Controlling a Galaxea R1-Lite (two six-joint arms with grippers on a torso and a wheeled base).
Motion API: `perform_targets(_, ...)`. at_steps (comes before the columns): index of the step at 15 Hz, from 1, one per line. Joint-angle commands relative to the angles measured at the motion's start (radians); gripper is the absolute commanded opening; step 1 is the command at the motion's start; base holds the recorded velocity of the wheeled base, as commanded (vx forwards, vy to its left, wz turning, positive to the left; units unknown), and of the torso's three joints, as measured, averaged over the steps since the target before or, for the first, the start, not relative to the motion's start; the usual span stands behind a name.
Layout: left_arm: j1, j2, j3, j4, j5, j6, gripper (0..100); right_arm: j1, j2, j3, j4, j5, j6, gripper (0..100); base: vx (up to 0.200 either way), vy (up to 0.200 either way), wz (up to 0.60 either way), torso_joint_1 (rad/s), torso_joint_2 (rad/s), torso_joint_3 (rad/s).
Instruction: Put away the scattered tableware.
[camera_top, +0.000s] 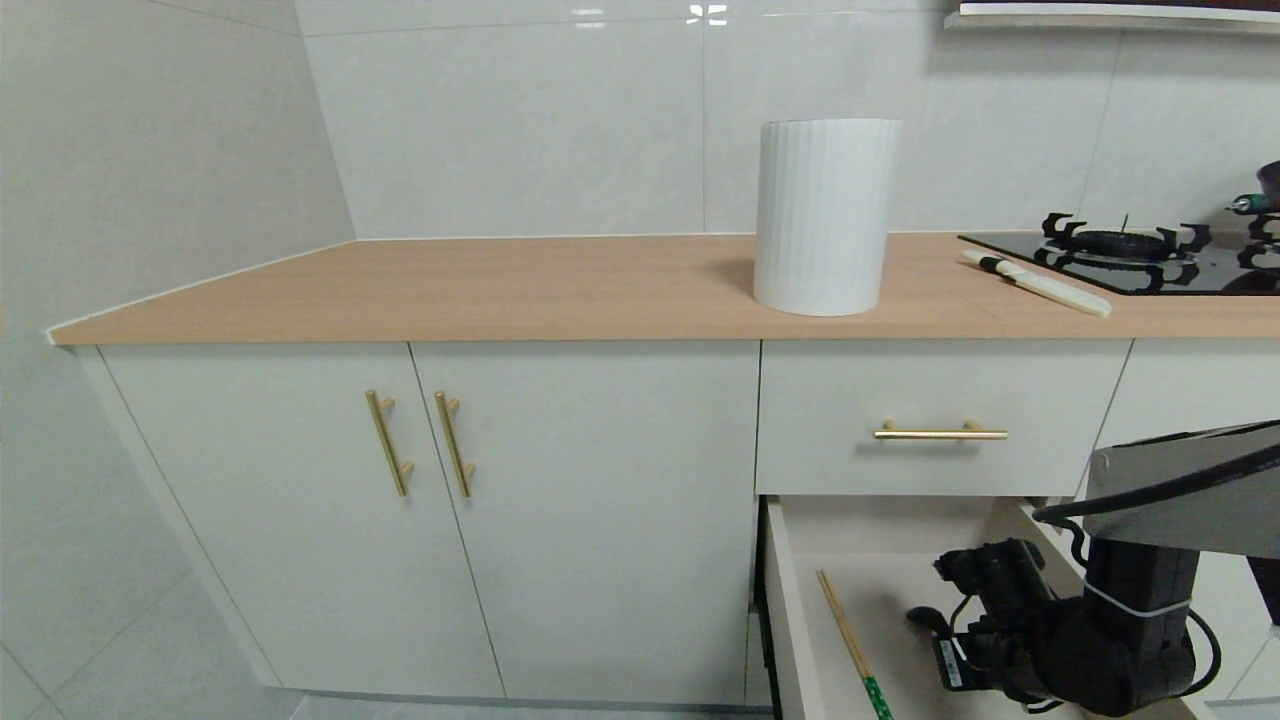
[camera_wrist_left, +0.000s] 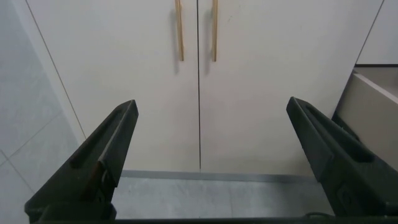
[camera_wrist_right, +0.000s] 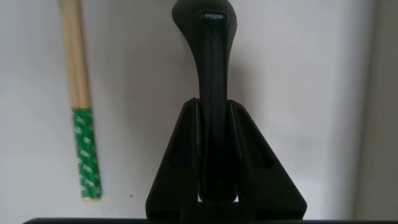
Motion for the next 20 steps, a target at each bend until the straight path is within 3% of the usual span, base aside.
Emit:
perform_targets(1, 0.0, 0.0, 0.0, -0.001, 0.0, 0.0, 100, 0.001, 0.006, -0.004, 0.001, 0.0, 0.0, 0, 0.0, 0.0, 0.0, 0.0, 0.0, 0.0)
perform_targets(14, 0.0, 0.0, 0.0, -0.001, 0.0, 0.001, 100, 0.001, 0.008, -0.004, 0.001, 0.0, 0.0, 0, 0.0, 0.0, 0.0, 0.0, 0.0, 0.0)
perform_targets(15, 0.0, 0.0, 0.0, -0.001, 0.0, 0.001, 100, 0.001, 0.008, -0.004, 0.001, 0.0, 0.0, 100, 0.0, 0.0, 0.0, 0.0, 0.0, 0.0)
perform_targets(20, 0.0, 0.0, 0.0, 0.001, 0.002, 0.001, 100, 0.001, 0.008, -0.004, -0.001, 0.0, 0.001, 100, 0.0, 0.0, 0.0, 0.0, 0.0, 0.0)
